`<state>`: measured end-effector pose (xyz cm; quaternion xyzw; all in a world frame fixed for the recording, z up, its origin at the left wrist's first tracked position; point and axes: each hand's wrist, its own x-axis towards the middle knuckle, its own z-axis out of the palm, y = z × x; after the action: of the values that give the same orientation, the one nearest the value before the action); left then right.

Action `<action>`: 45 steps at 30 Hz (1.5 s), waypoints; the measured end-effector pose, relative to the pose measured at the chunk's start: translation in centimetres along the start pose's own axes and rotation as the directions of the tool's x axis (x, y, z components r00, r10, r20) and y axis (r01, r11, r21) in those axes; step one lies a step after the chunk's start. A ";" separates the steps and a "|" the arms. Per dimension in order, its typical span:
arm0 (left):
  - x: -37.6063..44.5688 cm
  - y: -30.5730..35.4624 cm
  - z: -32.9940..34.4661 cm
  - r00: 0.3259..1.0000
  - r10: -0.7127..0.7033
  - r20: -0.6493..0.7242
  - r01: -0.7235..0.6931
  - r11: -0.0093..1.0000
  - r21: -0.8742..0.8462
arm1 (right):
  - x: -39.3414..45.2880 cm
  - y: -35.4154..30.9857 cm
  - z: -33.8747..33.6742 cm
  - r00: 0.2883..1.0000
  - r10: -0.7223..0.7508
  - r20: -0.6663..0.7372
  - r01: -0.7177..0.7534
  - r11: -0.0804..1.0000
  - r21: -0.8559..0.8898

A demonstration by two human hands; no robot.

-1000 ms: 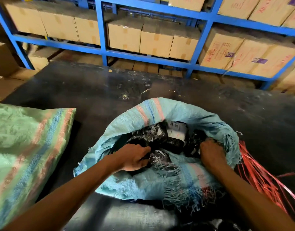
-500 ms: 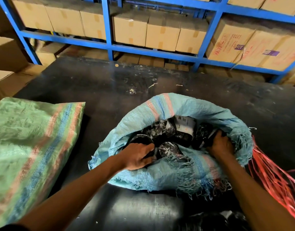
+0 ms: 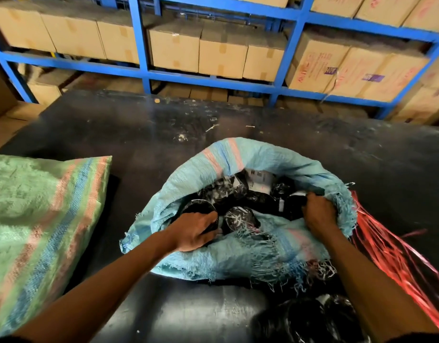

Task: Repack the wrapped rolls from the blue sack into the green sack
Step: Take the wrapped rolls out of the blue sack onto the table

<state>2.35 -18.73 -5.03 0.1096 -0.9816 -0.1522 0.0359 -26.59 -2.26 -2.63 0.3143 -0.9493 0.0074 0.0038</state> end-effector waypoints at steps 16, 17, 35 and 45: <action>0.5 3.8 -7.6 0.929 -0.008 -0.369 0.017 1.000 0.019 | -6.5 -2.9 -11.8 0.962 -0.239 -0.129 0.271 0.875 0.401; 0.1 4.4 -8.2 0.917 -0.008 -0.399 0.026 0.999 0.039 | -7.8 -3.1 -12.7 0.954 -0.258 -0.156 0.300 0.851 0.431; -14.0 17.2 1.6 0.943 -0.060 -0.326 -0.070 0.925 -0.373 | -32.4 1.1 -6.1 0.910 -0.360 0.207 0.268 0.890 0.369; -15.5 18.5 7.6 0.989 -0.079 -0.126 0.027 0.929 -0.370 | -35.7 -0.2 -3.4 0.893 -0.422 0.160 0.434 0.900 -0.049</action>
<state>12.87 4.14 -7.15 0.1379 -0.9276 -0.3259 0.1196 2.13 18.94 0.39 0.5147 -0.8540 -0.0561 -0.0507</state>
